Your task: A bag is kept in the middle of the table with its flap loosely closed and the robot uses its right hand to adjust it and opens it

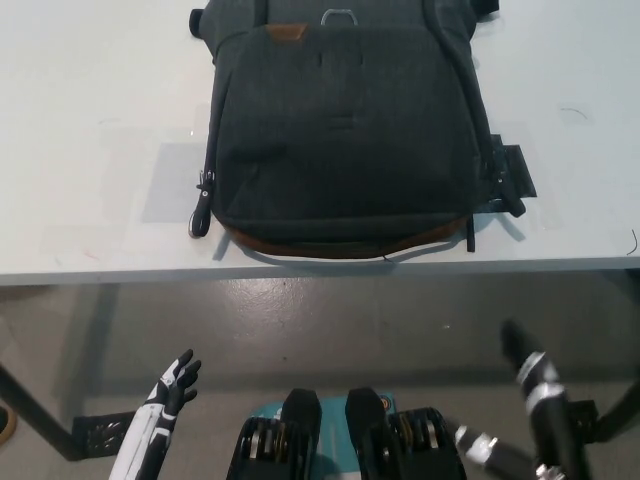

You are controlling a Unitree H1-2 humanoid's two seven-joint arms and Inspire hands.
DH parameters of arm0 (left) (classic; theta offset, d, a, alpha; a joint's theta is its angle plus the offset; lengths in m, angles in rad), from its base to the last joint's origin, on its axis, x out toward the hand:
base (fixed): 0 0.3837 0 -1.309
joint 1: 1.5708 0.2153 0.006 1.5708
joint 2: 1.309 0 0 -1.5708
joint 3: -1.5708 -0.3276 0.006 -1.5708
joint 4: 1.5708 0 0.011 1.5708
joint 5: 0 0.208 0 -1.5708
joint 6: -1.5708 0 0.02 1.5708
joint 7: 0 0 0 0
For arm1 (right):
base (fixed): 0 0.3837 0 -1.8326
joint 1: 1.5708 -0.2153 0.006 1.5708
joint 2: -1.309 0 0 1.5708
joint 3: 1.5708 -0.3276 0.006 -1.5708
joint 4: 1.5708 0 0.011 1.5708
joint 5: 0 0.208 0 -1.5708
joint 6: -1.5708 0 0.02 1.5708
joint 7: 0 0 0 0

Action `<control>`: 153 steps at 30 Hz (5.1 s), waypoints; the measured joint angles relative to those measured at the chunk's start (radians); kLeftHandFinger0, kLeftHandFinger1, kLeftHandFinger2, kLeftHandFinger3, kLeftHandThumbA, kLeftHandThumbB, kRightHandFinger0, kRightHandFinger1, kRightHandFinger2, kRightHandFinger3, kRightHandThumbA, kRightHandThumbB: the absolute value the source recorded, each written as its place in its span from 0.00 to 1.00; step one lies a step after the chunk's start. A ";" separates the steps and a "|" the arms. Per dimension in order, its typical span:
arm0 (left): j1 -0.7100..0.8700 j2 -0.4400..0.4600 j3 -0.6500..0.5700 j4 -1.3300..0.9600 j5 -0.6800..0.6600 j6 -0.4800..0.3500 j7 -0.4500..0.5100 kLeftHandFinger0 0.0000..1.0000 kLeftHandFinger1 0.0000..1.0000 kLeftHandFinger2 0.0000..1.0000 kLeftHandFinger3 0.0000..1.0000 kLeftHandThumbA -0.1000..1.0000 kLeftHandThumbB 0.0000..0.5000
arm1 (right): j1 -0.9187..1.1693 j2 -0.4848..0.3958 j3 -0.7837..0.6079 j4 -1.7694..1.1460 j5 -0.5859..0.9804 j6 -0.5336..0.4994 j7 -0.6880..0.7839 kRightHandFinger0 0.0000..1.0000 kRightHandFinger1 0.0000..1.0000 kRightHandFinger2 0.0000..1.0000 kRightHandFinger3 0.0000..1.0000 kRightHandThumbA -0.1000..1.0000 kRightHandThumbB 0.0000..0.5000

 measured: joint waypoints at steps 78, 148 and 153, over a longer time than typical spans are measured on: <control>0.021 0.016 0.000 0.003 0.029 -0.034 -0.026 1.00 1.00 1.00 1.00 1.00 0.24 | -1.061 -0.038 -0.294 0.899 0.602 0.554 0.333 1.00 1.00 1.00 1.00 0.94 0.70; -0.051 0.025 0.002 0.037 0.031 -0.011 -0.030 1.00 1.00 1.00 1.00 1.00 0.24 | -0.199 -0.030 0.089 -0.230 -0.023 0.402 0.072 0.54 0.77 0.99 1.00 0.20 0.43; -0.076 0.038 0.004 0.036 0.031 -0.007 -0.033 1.00 1.00 1.00 1.00 1.00 0.25 | -0.164 -0.187 0.169 -0.164 -0.030 0.376 0.149 1.00 1.00 1.00 1.00 0.71 0.67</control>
